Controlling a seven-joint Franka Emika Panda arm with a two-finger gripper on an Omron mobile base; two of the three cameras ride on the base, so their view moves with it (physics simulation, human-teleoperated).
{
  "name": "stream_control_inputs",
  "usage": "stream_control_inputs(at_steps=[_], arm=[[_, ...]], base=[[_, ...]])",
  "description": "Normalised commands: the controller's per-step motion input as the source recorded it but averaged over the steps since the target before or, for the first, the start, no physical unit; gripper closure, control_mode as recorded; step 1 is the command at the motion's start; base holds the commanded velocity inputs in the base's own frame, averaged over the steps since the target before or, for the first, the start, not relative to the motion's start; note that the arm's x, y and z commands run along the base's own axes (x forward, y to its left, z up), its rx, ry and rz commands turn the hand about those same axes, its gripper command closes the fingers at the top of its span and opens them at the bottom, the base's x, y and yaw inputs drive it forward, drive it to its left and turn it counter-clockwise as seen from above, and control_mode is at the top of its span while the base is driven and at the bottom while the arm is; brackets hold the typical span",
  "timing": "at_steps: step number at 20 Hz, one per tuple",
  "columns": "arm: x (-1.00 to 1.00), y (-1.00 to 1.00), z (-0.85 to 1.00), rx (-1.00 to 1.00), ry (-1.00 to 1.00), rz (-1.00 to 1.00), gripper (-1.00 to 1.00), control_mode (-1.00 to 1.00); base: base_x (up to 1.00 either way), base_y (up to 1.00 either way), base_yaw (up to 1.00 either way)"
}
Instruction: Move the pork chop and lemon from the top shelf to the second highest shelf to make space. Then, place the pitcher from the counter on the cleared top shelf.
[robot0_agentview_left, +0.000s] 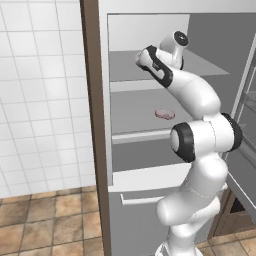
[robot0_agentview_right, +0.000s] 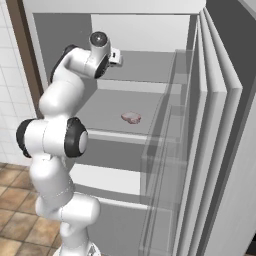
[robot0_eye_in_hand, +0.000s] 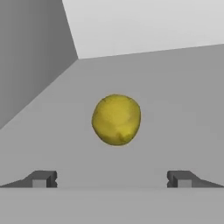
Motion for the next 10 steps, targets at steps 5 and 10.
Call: stream_control_inputs(at_steps=[5, 10], arm=[[0.5, 0.03, -0.03, 0.0, 0.05, 0.0, -1.0, -1.0], [0.48, 0.08, -0.08, 0.0, 0.04, 0.0, -1.0, -1.0]], base=[[0.0, 0.0, 0.0], [0.0, 0.0, 0.0]])
